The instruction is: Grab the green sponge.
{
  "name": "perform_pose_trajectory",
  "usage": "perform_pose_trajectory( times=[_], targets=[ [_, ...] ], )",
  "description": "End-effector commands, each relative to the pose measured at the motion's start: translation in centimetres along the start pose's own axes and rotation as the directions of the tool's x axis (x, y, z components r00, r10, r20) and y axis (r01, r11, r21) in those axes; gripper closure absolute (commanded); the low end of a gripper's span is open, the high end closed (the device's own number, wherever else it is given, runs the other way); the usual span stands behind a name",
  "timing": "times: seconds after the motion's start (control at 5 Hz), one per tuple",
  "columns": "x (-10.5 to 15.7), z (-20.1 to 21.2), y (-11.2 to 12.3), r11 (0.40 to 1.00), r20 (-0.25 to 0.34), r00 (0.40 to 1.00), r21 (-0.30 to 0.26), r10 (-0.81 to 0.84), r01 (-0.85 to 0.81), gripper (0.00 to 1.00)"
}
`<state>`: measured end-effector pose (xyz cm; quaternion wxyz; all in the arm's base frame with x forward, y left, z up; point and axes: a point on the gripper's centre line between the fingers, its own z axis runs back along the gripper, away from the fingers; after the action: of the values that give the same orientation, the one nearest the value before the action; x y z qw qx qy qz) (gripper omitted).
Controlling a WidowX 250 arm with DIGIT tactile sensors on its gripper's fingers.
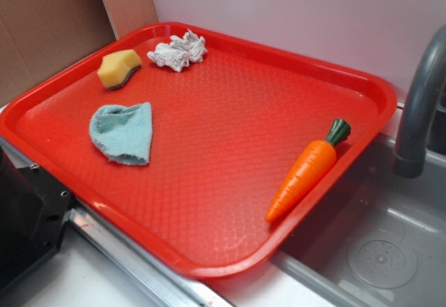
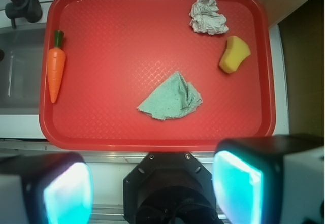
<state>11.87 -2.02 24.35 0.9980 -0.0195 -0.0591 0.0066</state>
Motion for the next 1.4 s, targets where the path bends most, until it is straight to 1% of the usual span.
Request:
perform_pose_trajectory(
  times=[0.0,0.2,0.4,0.6,0.8,1.0,1.2],
  targets=[
    [0.0,0.0,0.0,1.000,0.000,1.000,0.000,0.000,0.000,0.00],
    [1.1,-1.3,1.9,0.980,0.025,0.979,-0.001,0.200,-0.200,0.00],
    [2.2,-3.0,3.7,0.921,0.043,0.921,-0.001,0.388,-0.389,0.00],
    [3.2,-5.0,6.2,0.809,0.104,0.804,-0.021,0.586,-0.587,0.00],
    [4.1,-7.1,8.6,0.702,0.161,0.688,-0.041,0.707,-0.711,0.00],
    [5.5,-9.1,10.6,0.656,0.191,0.638,-0.048,0.746,-0.753,0.00],
    [6.4,-10.9,12.1,0.653,0.202,0.635,-0.032,0.745,-0.756,0.00]
  ],
)
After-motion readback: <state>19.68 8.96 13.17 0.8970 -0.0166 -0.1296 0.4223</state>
